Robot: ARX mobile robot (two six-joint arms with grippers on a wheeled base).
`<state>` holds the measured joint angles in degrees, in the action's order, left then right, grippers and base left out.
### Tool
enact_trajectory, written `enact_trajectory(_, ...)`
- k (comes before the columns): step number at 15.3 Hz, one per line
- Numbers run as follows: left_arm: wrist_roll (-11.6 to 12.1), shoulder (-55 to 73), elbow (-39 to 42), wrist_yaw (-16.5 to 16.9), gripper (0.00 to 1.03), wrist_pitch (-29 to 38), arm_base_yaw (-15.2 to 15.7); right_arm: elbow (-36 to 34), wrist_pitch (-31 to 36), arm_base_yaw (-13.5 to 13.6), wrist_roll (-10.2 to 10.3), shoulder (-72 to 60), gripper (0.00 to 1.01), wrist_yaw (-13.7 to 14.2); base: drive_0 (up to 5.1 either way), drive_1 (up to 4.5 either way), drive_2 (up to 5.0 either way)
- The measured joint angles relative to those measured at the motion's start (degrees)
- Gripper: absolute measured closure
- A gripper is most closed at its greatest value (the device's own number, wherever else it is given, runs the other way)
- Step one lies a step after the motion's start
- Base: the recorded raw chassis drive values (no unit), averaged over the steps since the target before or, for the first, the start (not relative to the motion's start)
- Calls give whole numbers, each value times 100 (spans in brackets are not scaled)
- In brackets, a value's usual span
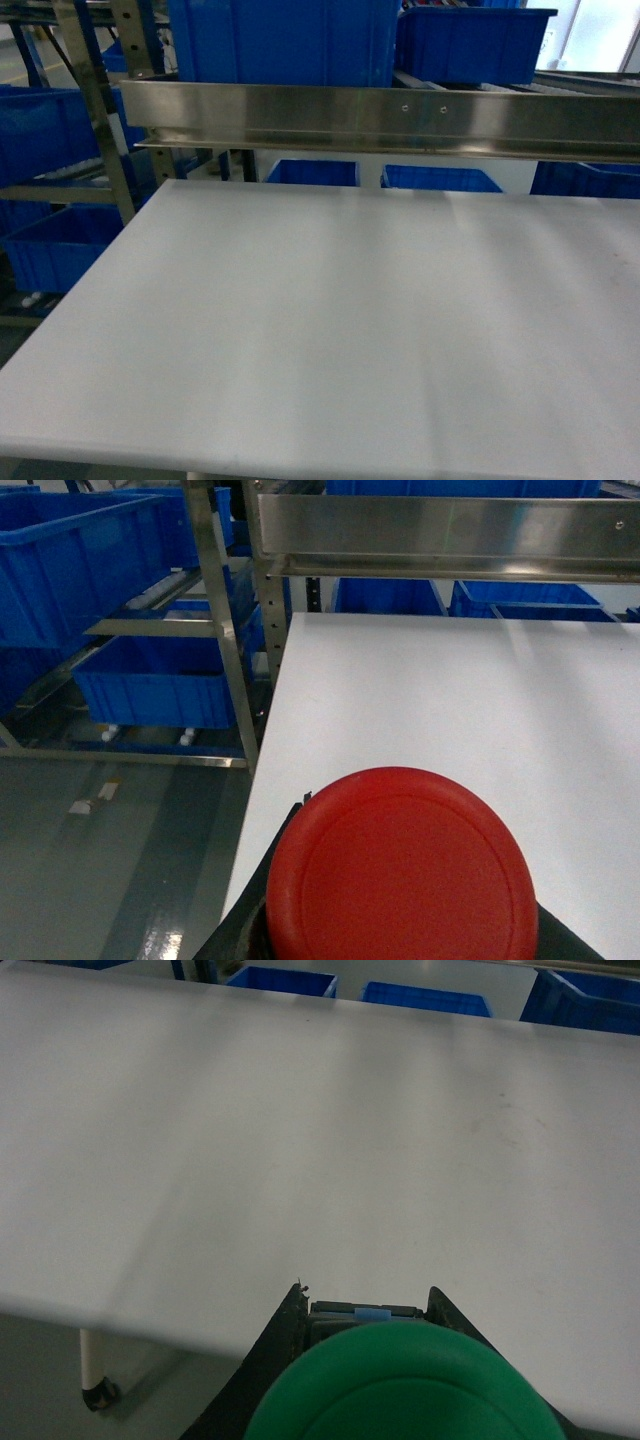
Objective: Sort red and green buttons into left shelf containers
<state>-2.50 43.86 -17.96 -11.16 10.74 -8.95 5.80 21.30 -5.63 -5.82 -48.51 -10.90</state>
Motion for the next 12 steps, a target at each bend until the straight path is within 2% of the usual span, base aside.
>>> enact_trajectory(12,0,2,2,2,78,-4,-2,0,2,0,0,-7,75,-2,-498,238,254)
